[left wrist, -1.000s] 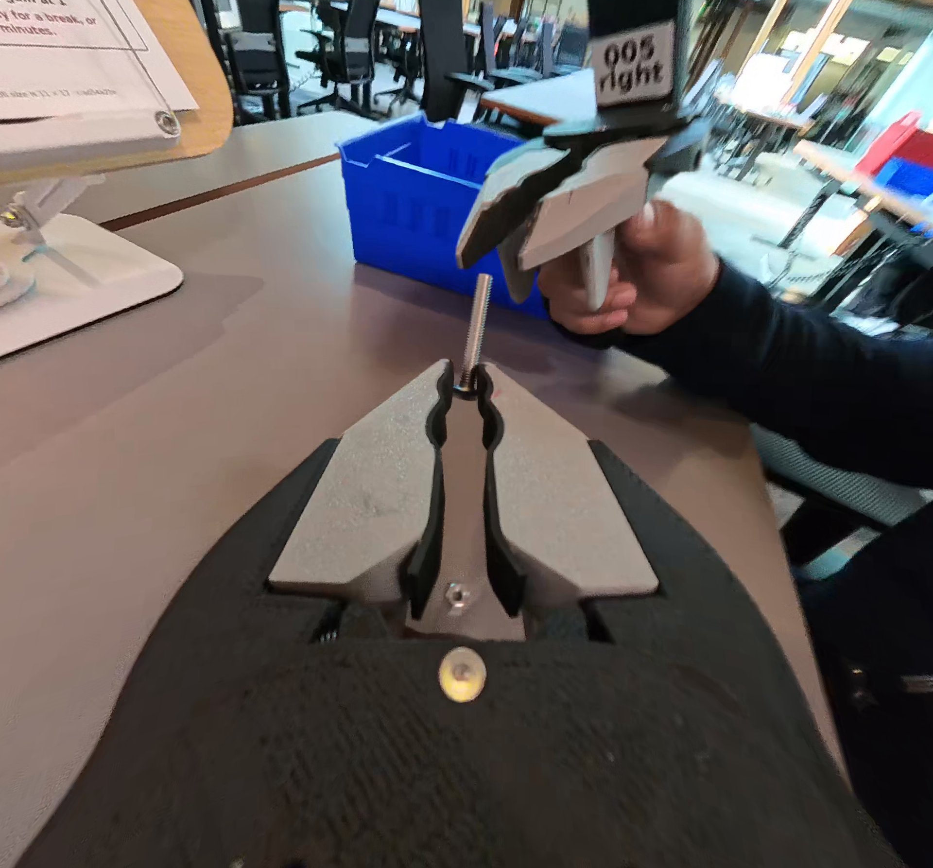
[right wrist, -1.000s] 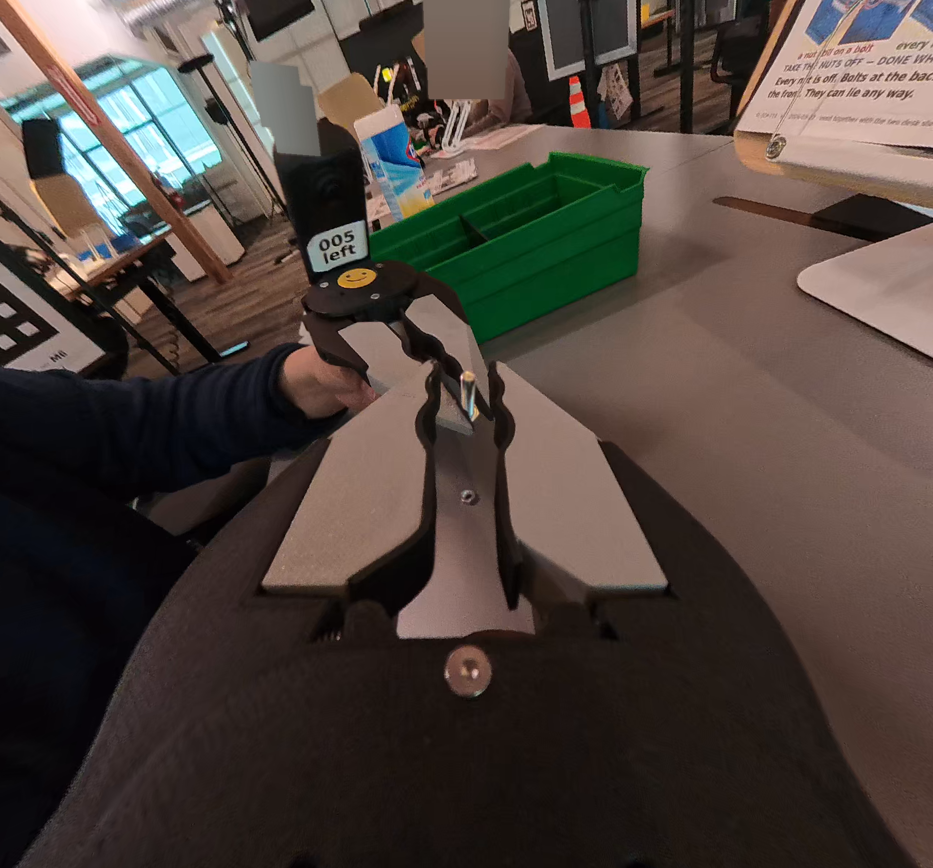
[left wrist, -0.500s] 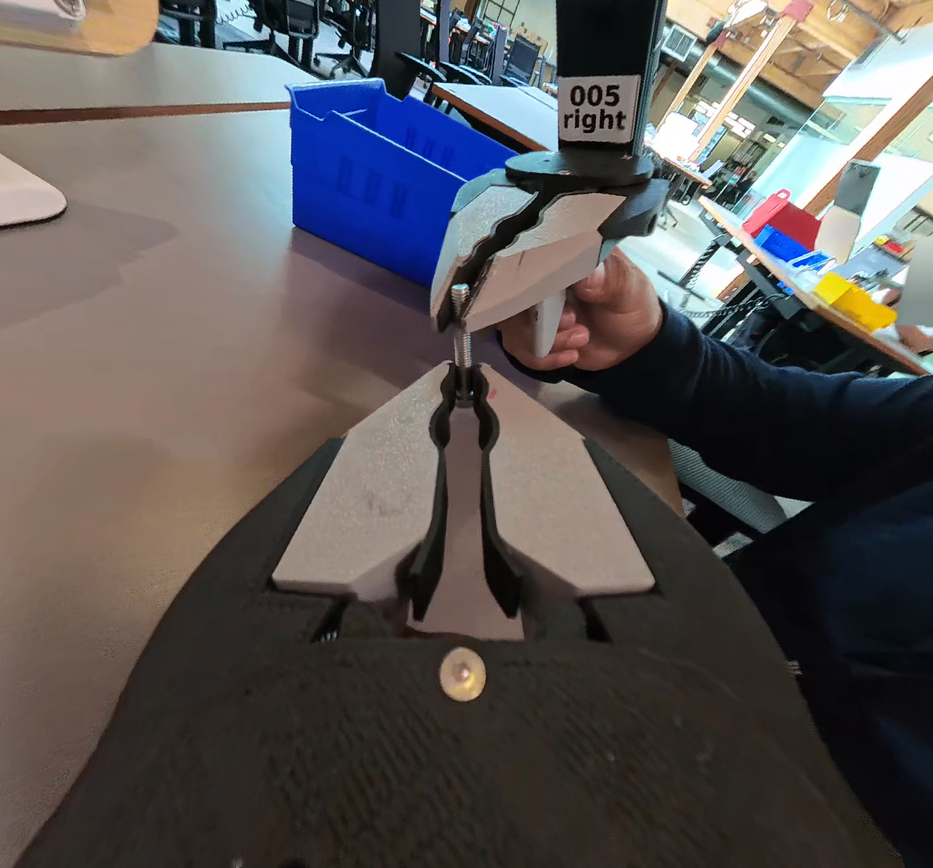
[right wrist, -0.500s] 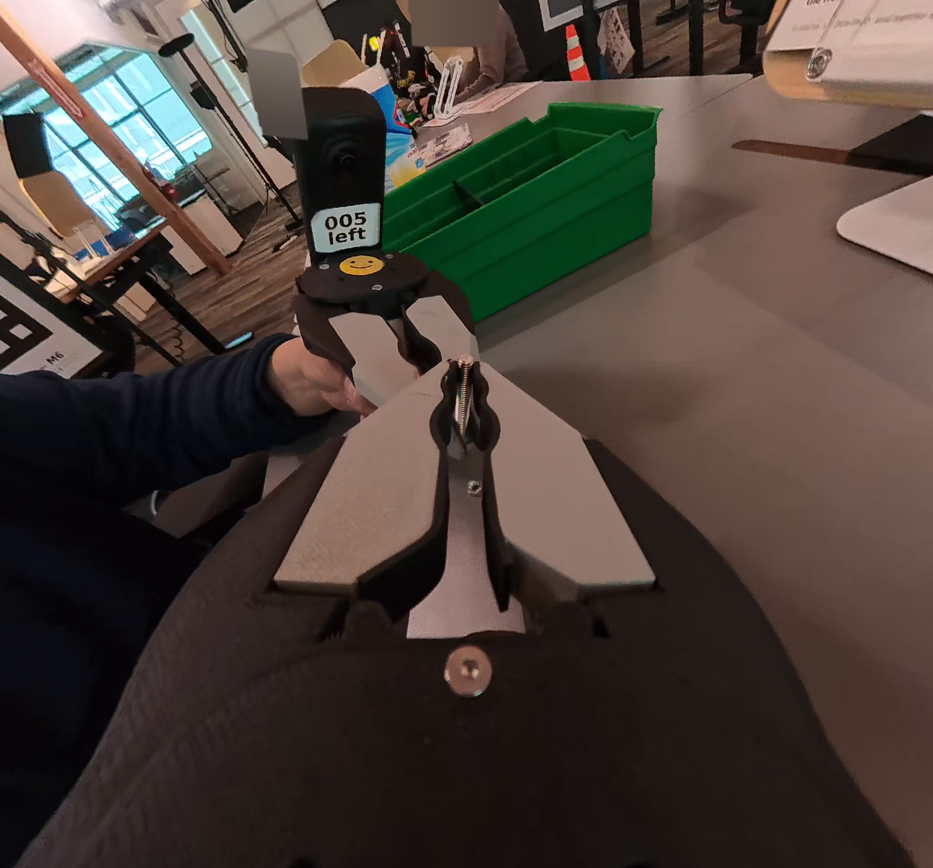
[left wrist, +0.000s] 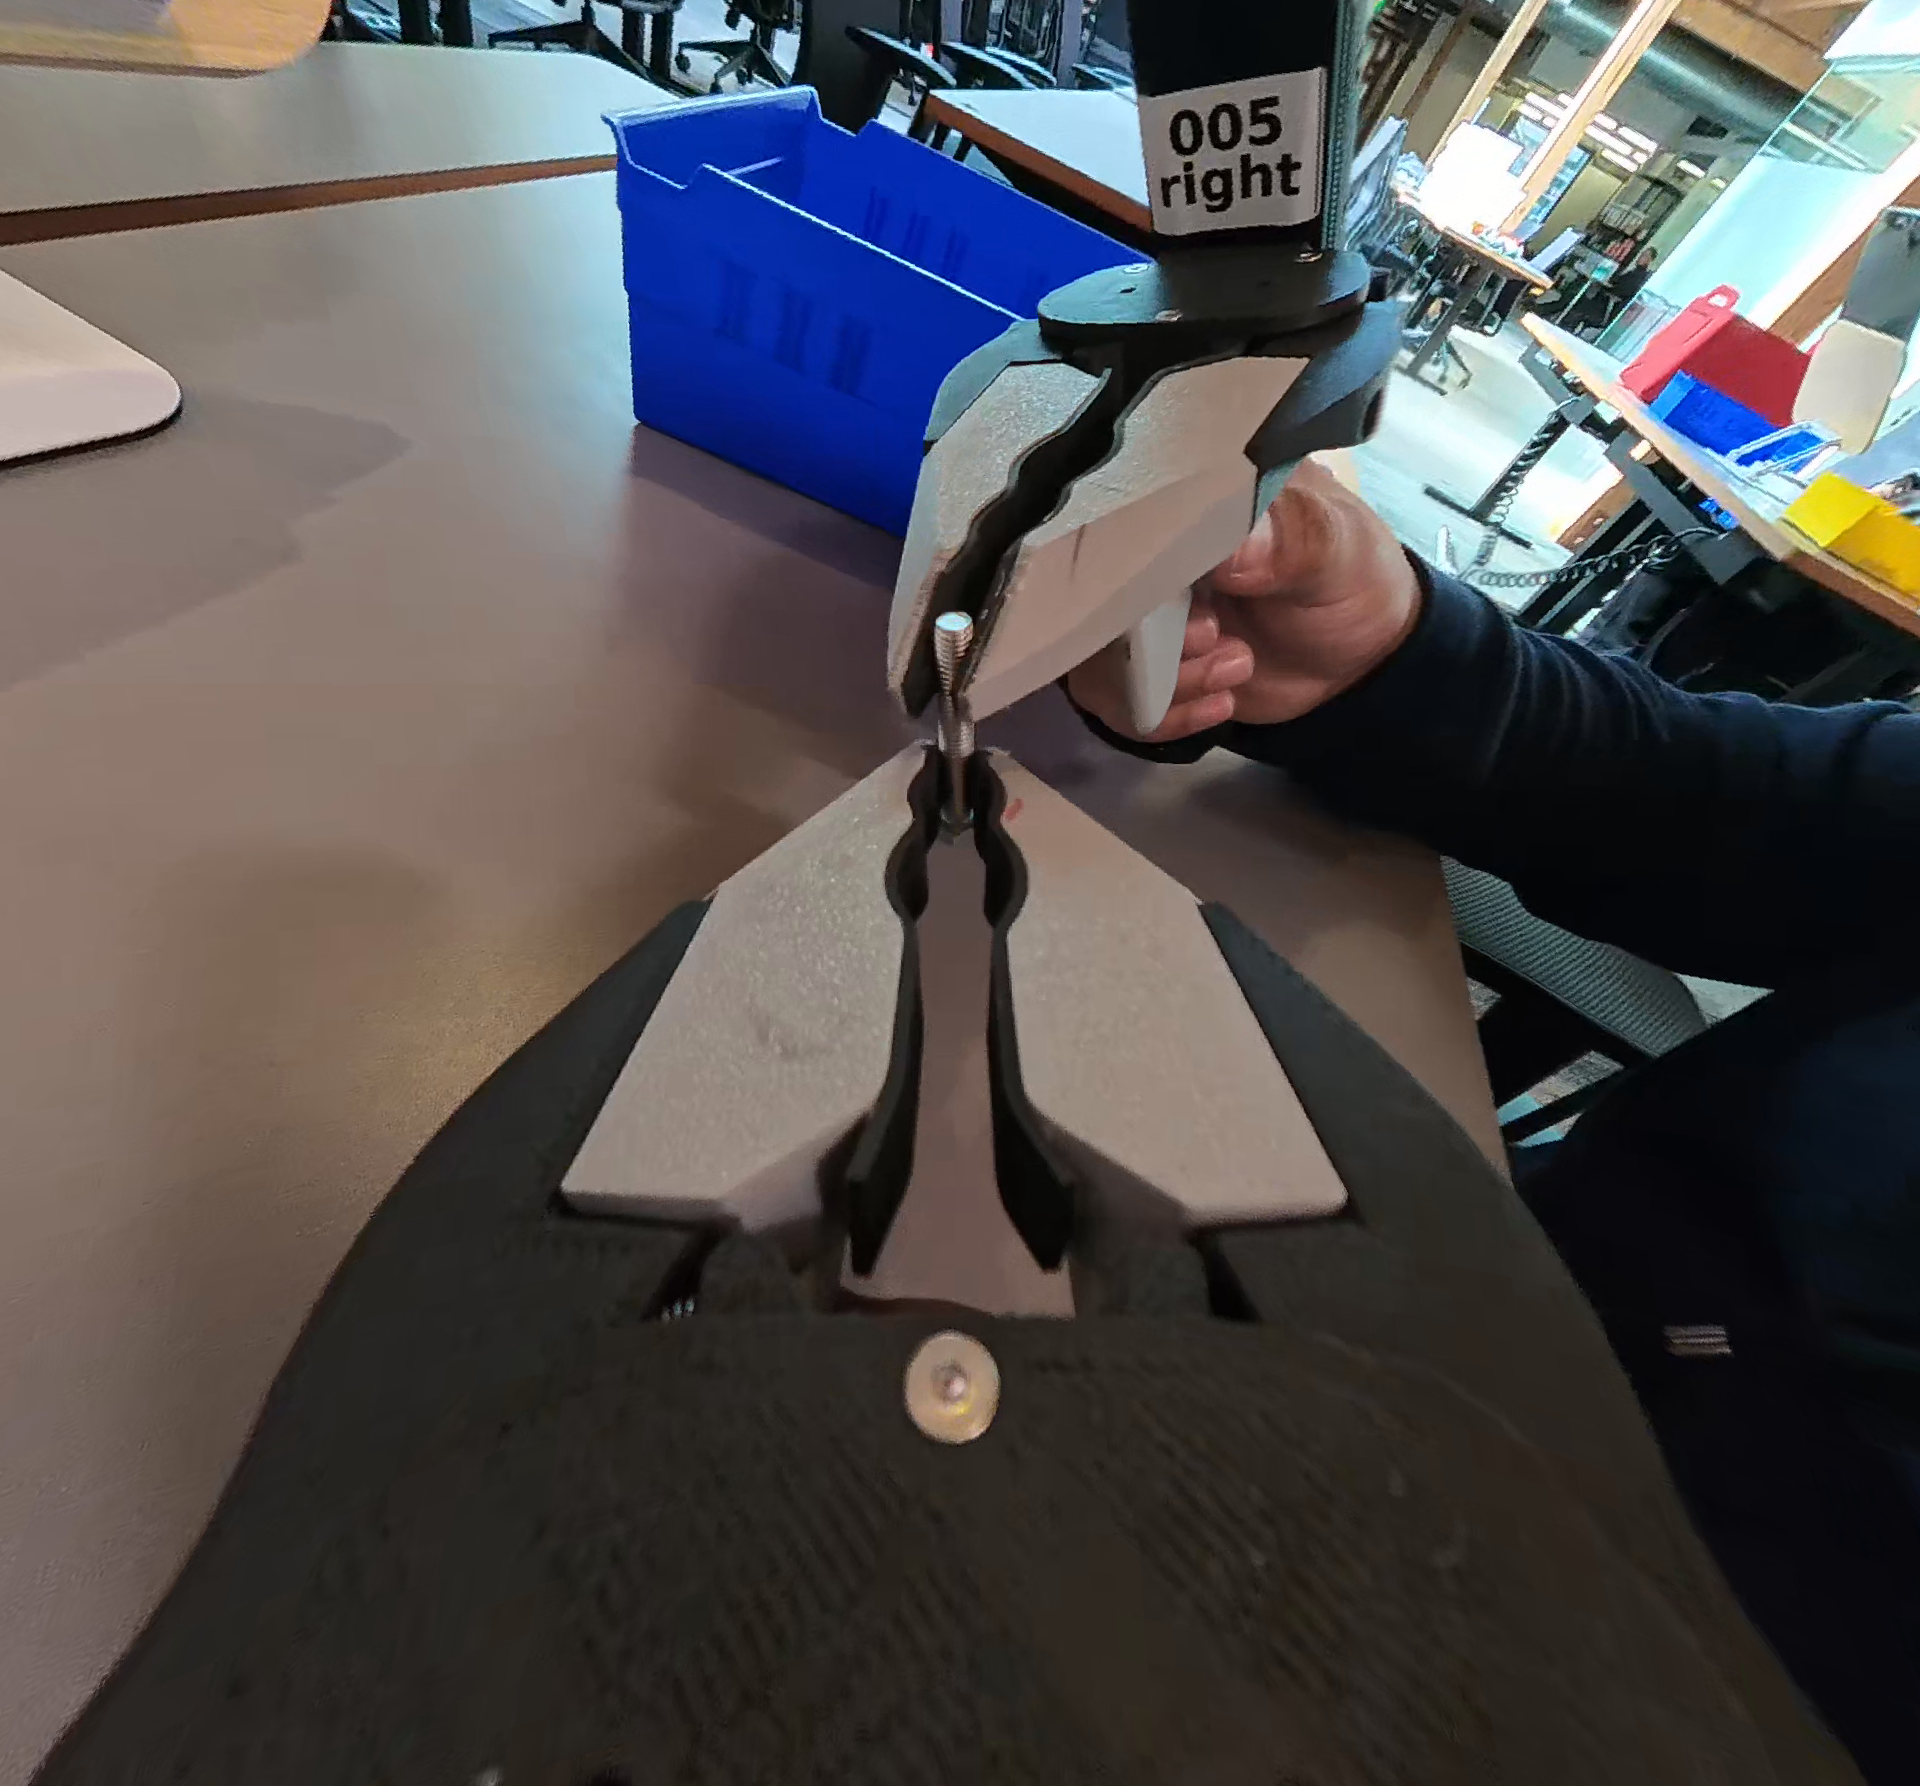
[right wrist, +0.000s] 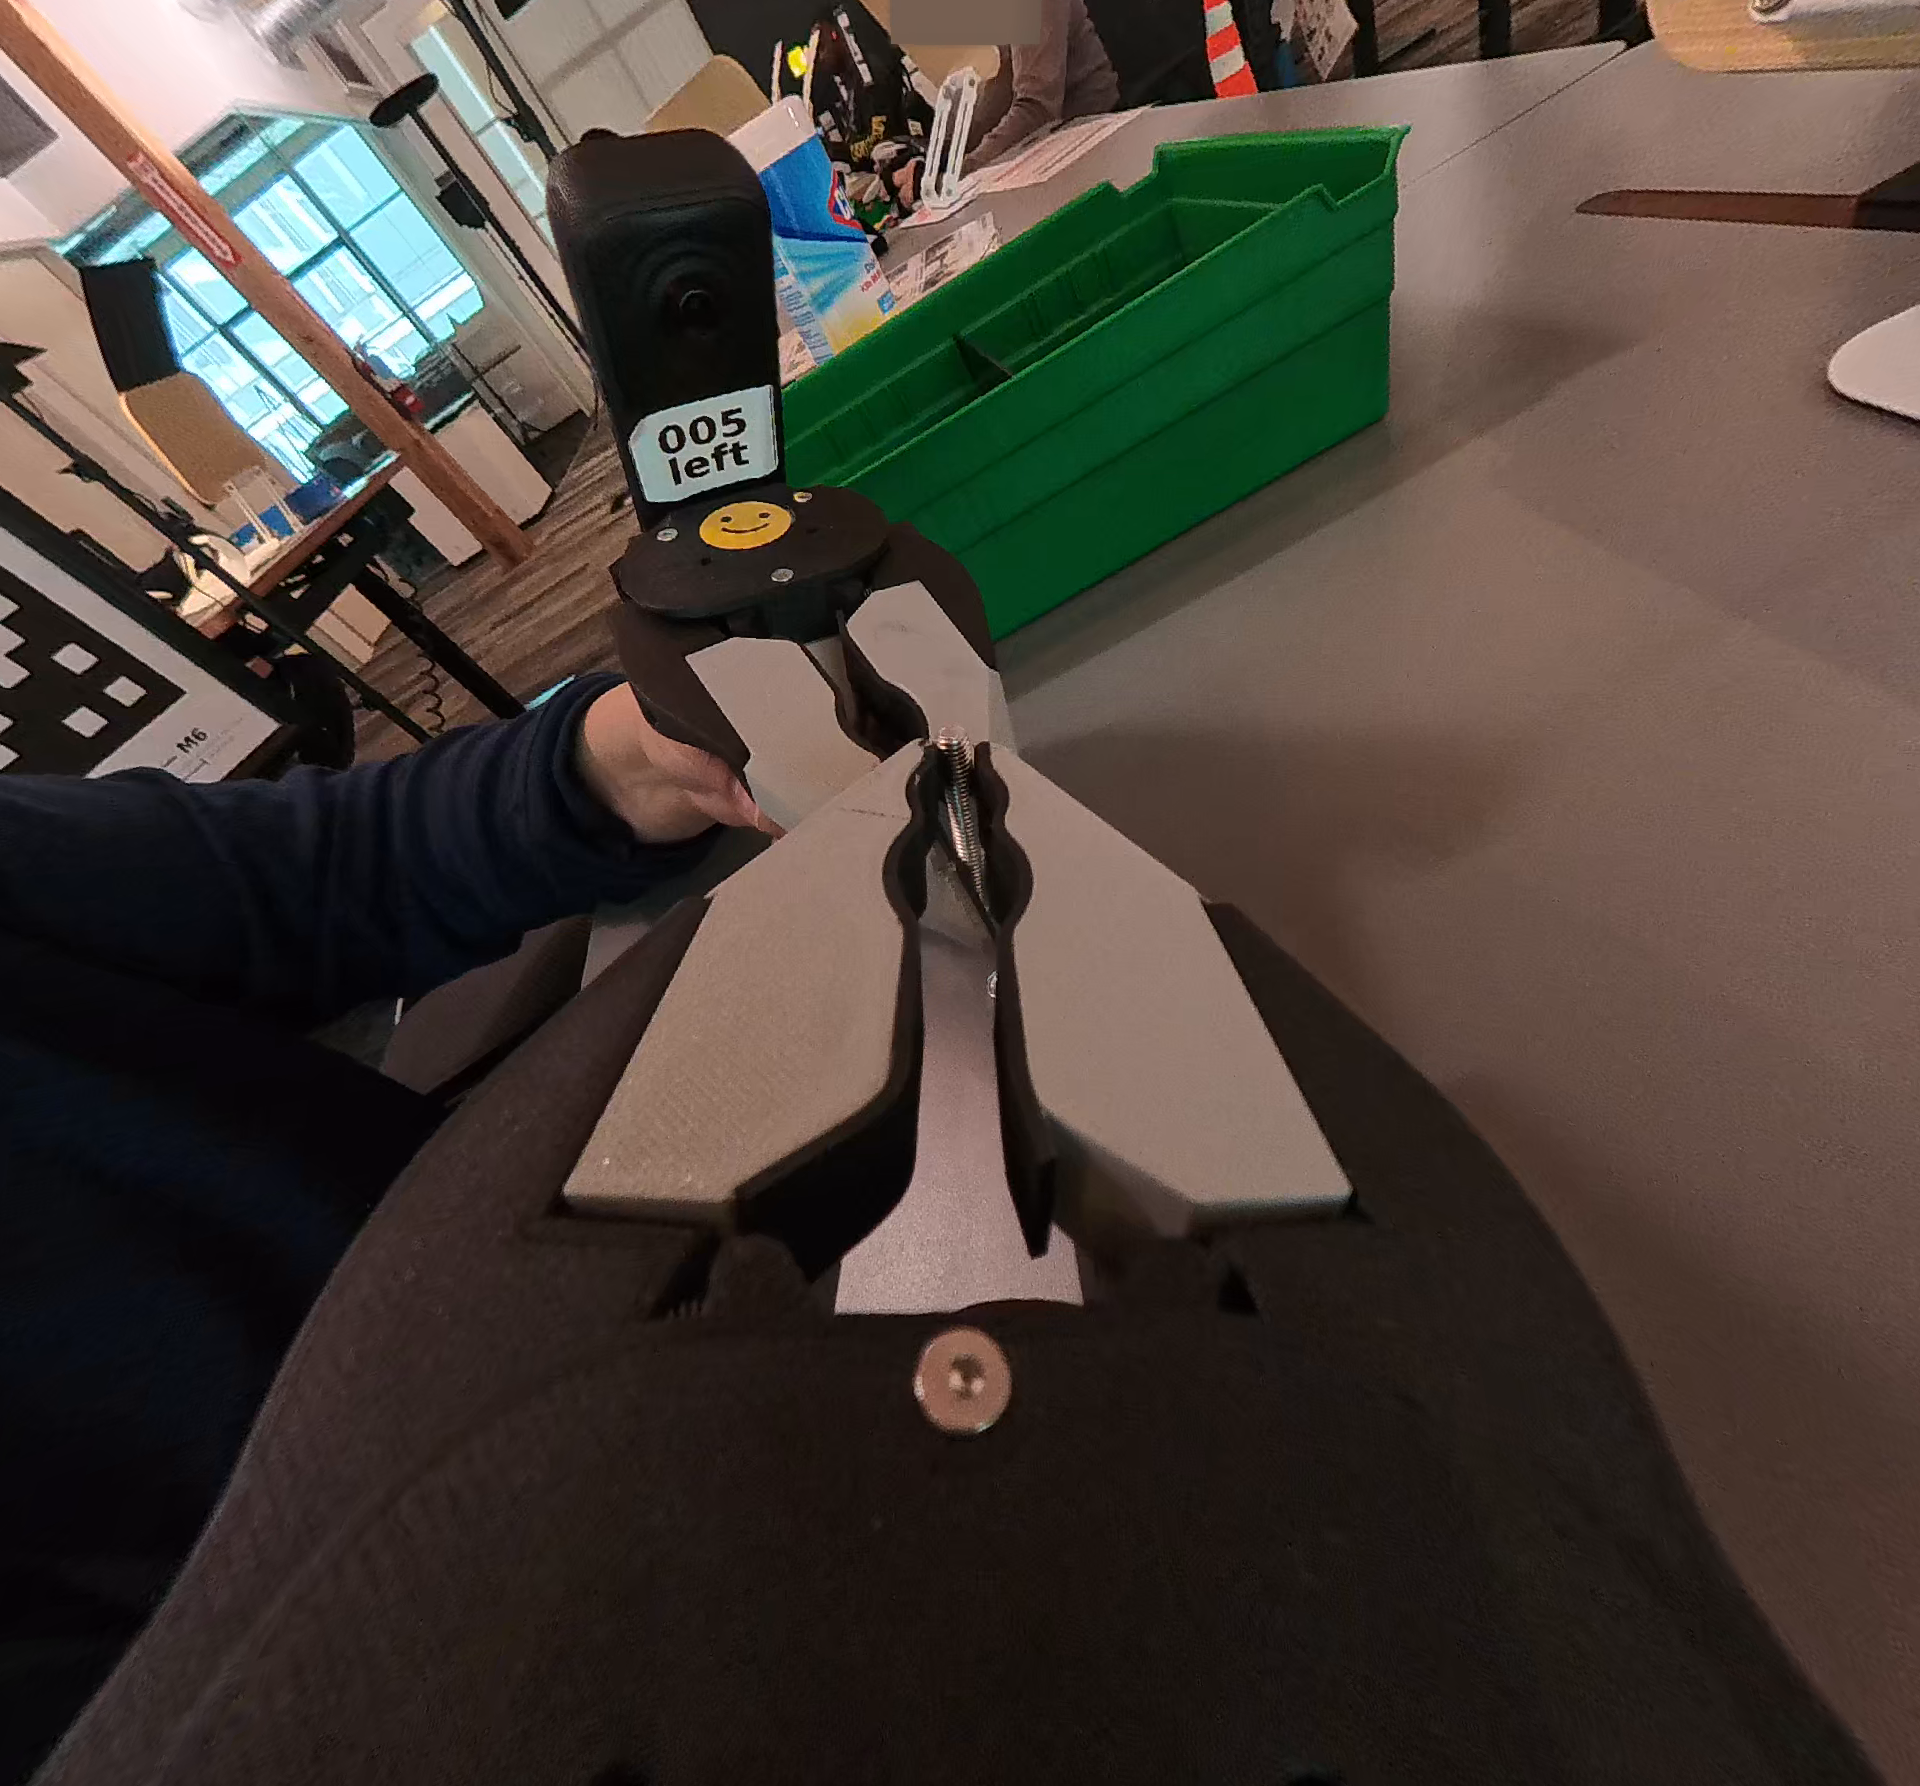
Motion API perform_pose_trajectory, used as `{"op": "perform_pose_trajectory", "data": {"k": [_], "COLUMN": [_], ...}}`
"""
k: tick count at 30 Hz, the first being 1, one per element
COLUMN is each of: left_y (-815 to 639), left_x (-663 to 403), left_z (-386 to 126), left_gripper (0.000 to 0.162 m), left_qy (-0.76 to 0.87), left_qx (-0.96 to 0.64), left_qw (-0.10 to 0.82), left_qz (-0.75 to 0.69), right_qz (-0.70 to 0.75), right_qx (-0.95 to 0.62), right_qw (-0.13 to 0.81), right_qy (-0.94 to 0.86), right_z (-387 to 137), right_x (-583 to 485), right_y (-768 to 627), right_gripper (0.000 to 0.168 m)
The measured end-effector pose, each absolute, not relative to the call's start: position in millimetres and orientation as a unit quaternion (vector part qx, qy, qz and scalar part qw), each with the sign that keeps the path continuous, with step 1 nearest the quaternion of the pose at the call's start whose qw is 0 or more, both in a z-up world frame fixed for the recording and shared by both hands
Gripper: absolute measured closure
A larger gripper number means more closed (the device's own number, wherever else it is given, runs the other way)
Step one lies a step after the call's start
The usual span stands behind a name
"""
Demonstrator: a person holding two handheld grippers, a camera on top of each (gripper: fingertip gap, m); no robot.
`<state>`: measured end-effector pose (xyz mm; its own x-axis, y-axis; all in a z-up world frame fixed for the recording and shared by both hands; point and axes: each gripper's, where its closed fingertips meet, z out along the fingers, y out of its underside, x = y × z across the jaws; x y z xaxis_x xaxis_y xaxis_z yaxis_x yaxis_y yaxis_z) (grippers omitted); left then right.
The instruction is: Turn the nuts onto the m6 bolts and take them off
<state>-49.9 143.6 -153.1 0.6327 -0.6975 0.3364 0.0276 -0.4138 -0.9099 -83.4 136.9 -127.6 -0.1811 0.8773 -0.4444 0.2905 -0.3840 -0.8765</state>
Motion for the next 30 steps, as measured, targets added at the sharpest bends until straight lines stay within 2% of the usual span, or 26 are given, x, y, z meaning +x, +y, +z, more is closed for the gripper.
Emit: {"op": "perform_pose_trajectory", "data": {"k": [5, 11, 19, 23, 25, 27, 30], "left_y": [144.7, 152.8, 145.6, 142.5, 142.8, 142.7, 142.4], "left_x": [-52.9, -78.7, -61.6, -51.7, -52.3, -53.2, -53.0], "left_z": [-151.9, -144.1, -162.9, -167.4, -167.0, -165.8, -165.8], "left_gripper": [0.159, 0.159, 0.159, 0.159, 0.159, 0.159, 0.159], "left_qy": [0.227, 0.199, 0.253, 0.269, 0.265, 0.261, 0.260], "left_qx": [-0.755, -0.758, -0.773, -0.772, -0.772, -0.771, -0.772], "left_qw": [0.502, 0.524, 0.493, 0.487, 0.487, 0.486, 0.485], "left_qz": [-0.354, -0.334, -0.309, -0.308, -0.313, -0.318, -0.319], "right_qz": [0.600, 0.582, 0.555, 0.551, 0.547, 0.542, 0.543], "right_qx": [-0.580, -0.579, -0.578, -0.577, -0.575, -0.577, -0.578], "right_qw": [0.246, 0.289, 0.313, 0.303, 0.297, 0.298, 0.295], "right_qy": [-0.494, -0.493, -0.511, -0.522, -0.531, -0.534, -0.532], "right_z": [-124.4, -116.5, -122.0, -127.7, -131.3, -133.8, -134.2], "right_x": [-82.7, -77.2, -82.8, -85.8, -86.4, -87.2, -87.3], "right_y": [135.5, 147.2, 143.7, 137.4, 134.4, 134.7, 134.6], "right_gripper": [0.161, 0.157, 0.149, 0.151, 0.162, 0.166, 0.166]}}
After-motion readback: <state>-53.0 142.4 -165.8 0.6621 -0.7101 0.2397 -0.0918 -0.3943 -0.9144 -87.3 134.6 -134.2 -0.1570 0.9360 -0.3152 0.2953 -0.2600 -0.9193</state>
